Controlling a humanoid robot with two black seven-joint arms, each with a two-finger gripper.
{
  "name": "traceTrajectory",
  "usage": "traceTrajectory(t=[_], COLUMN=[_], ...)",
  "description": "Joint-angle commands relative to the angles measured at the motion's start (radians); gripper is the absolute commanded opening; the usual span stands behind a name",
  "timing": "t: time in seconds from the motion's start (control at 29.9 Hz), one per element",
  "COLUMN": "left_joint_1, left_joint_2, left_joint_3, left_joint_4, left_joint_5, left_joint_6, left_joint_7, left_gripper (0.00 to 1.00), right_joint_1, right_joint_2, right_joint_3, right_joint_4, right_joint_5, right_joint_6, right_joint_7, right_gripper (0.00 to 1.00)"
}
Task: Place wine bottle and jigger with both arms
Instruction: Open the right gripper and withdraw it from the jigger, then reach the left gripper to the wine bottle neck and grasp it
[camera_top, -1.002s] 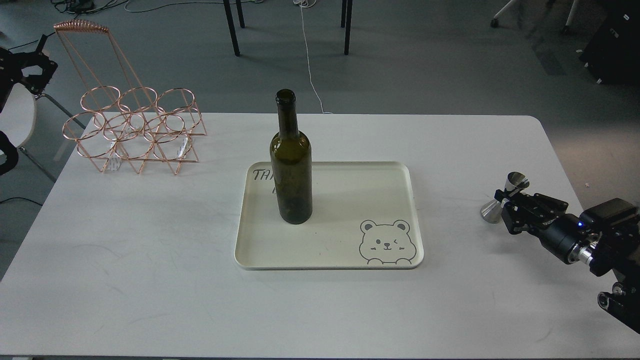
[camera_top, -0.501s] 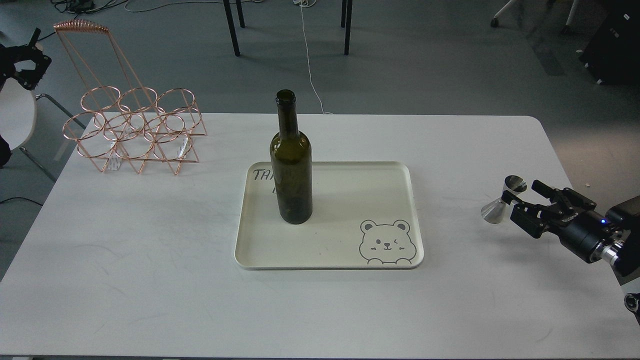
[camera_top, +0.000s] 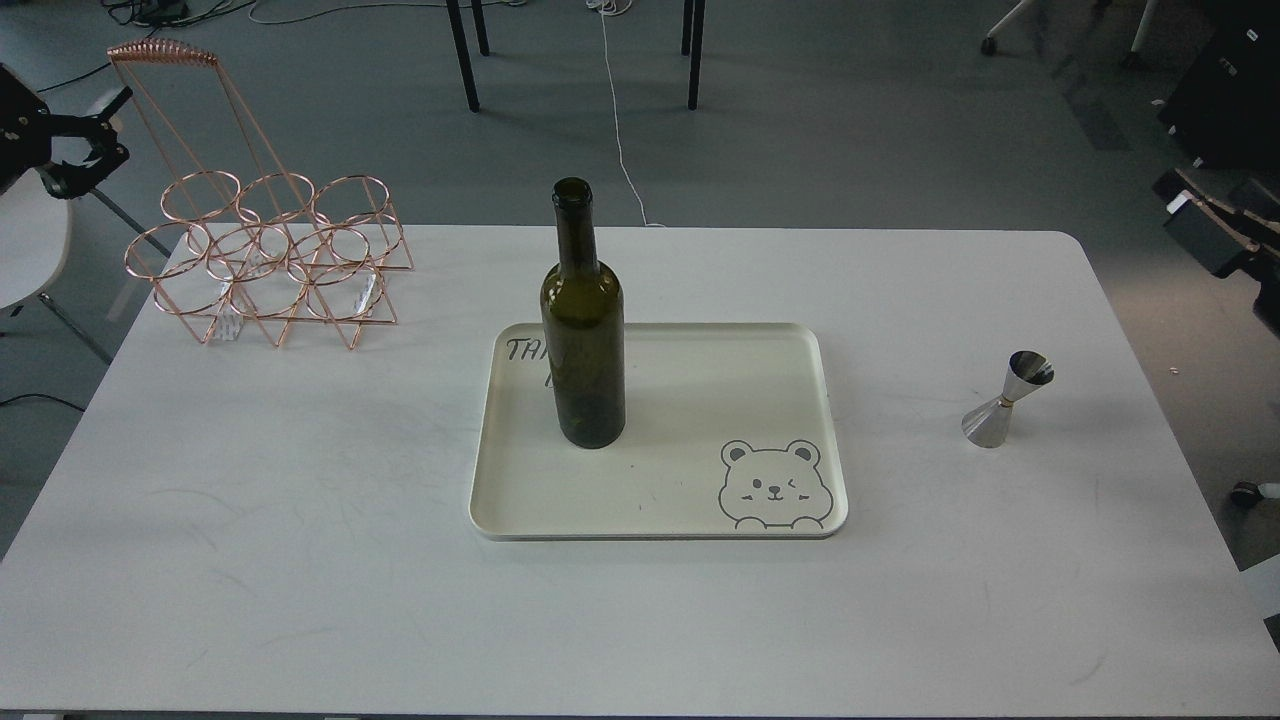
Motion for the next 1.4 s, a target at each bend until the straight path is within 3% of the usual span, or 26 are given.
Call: traceTrajectory(t=[0.0, 0.33, 0.6, 0.87, 1.1, 1.37], left_joint_1=[-0.004, -0.013, -0.008, -0.001, 0.001, 0.001], left_joint_2=[0.078, 0.104, 0.047, 0.003, -0.069, -0.191], left_joint_3=[-0.004, -0.024, -0.016, -0.001, 0.079, 0.088], left_joint_4=[-0.15, -0.451, -0.632, -0.74, -0.74, -0.714], left_joint_5=[0.157, 0.617, 1.021, 1.439, 1.811, 1.923], left_joint_6=[0.003, 0.157, 0.365, 0.379, 0.38, 0.388], left_joint_7=[-0.003, -0.007, -0.007, -0.007, -0.007, -0.001], left_gripper=[0.98, 0.98, 0.98, 0.98, 0.98, 0.98], right_joint_1=[0.084, 0.147, 0.147, 0.147, 0.153, 0.155], right_joint_2=[0.084, 0.254, 0.34, 0.389, 0.388, 0.386], right_joint_3=[0.0, 0.026, 0.129, 0.23, 0.235, 0.236], right_joint_4=[-0.071, -0.252, -0.381, -0.499, -0.499, -0.496], right_joint_5=[0.088, 0.355, 0.605, 0.792, 0.822, 0.822], right_joint_6=[0.094, 0.271, 0.429, 0.594, 0.616, 0.616], right_joint_7=[0.0, 0.0, 0.0, 0.0, 0.0, 0.0], right_gripper=[0.97, 0.97, 0.97, 0.97, 0.97, 0.97])
